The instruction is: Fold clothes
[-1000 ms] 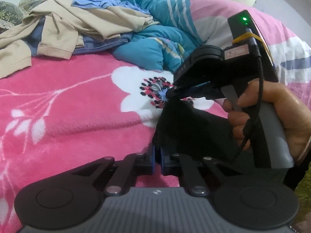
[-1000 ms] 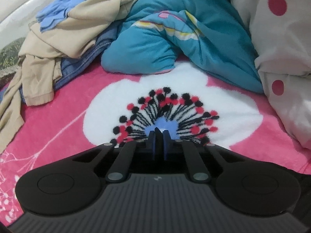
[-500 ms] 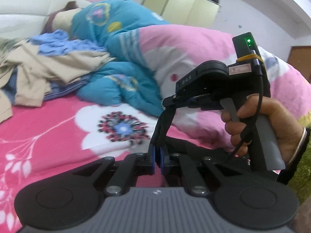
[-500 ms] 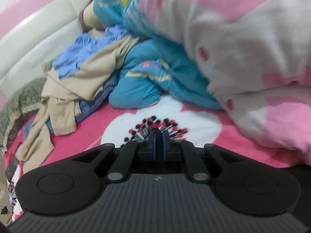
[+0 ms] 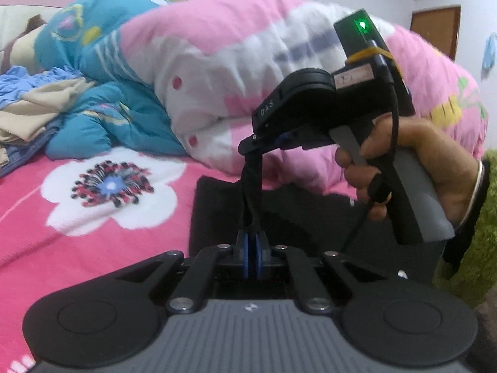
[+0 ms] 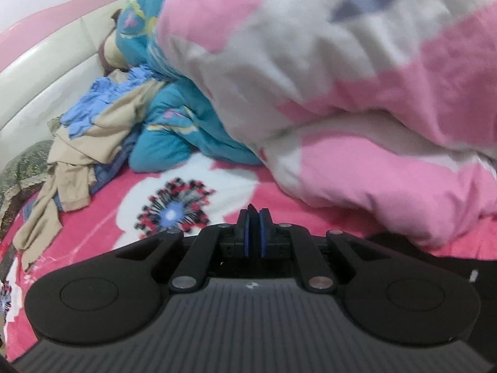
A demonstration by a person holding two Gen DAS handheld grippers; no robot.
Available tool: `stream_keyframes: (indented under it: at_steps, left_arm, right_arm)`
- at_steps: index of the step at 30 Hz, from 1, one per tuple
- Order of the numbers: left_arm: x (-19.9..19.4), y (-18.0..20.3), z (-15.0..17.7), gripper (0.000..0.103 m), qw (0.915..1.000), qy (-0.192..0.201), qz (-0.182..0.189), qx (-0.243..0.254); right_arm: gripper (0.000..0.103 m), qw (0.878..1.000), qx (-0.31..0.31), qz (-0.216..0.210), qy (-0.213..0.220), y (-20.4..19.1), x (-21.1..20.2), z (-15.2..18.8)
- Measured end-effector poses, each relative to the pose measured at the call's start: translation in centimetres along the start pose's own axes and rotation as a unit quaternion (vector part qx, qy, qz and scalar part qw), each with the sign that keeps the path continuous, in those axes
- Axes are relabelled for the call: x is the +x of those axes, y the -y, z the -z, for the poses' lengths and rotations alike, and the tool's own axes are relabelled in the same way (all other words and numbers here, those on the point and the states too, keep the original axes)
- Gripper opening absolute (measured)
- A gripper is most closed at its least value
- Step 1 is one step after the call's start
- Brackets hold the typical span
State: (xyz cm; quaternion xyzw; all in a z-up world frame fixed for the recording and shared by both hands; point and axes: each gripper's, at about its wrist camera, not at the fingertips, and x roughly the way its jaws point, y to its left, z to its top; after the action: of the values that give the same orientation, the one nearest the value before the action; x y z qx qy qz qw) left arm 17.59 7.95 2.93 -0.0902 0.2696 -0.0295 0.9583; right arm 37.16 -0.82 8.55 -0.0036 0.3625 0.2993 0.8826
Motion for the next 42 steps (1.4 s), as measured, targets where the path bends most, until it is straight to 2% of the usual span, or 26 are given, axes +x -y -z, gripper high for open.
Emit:
stream_keyframes:
  at_steps: [8, 11, 15, 16, 19, 23, 27, 31, 34, 36, 40, 42]
  left_arm:
    - [1.8, 1.3, 1.7, 0.008, 0.9985, -0.036, 0.016, 0.037]
    - [1.9, 1.9, 2.3, 0.021, 0.9966, -0.048, 0.037, 0.055]
    - [0.5, 2.8, 3.0, 0.049, 0.9930, -0.035, 0.074, 0.085]
    - [-0.1, 2.8, 3.1, 0.050, 0.9923, -0.030, 0.079, 0.091]
    - [-1.3, 2.1, 2.8, 0.050, 0.9928, -0.021, 0.075, 0.091]
    - [-1.6, -0.4, 1.8, 0.050, 0.9978, -0.006, 0.041, 0.051]
    - [0.0, -2.4, 1.5, 0.050, 0.9992, -0.027, 0.028, 0.012]
    - [1.7, -3.6, 2.7, 0.048, 0.9972, -0.071, 0.023, -0.007]
    - [1.7, -3.9, 3.0, 0.048, 0.9968, -0.077, 0.024, -0.008]
    - [1.7, -4.1, 3.1, 0.048, 0.9968, -0.075, 0.025, -0.008]
    - [1.5, -3.8, 3.5, 0.049, 0.9972, -0.071, 0.023, -0.001]
    - [1.7, -3.5, 3.6, 0.049, 0.9973, -0.070, 0.021, 0.005]
  right_arm:
    - [0.005, 1.000, 0.022, 0.016, -0.010, 3.3, 1.1, 3.1]
    - [0.008, 0.999, 0.027, 0.028, -0.020, 4.3, 1.9, 4.1]
    - [0.013, 0.997, 0.047, 0.051, -0.021, 6.1, 2.2, 4.8]
    - [0.017, 0.997, 0.054, 0.057, -0.016, 6.7, 2.0, 5.0]
    - [0.025, 0.995, 0.077, 0.070, 0.004, 8.1, 0.7, 5.3]
    - [0.025, 0.994, 0.079, 0.073, 0.028, 8.0, -2.4, 5.8]
    - [0.025, 0.998, 0.052, 0.018, 0.030, 5.8, -4.5, 6.7]
    - [0.024, 0.999, -0.005, -0.037, -0.011, 2.8, -3.5, 8.4]
    - [0.024, 0.998, -0.019, -0.027, -0.046, 2.9, -1.9, 9.9]
    - [0.022, 0.998, -0.010, 0.010, -0.063, 4.2, -1.3, 10.6]
    - [0.023, 0.998, 0.021, 0.039, -0.048, 6.3, -2.7, 10.0]
    - [0.023, 0.999, -0.001, 0.035, -0.016, 5.2, -3.8, 8.6]
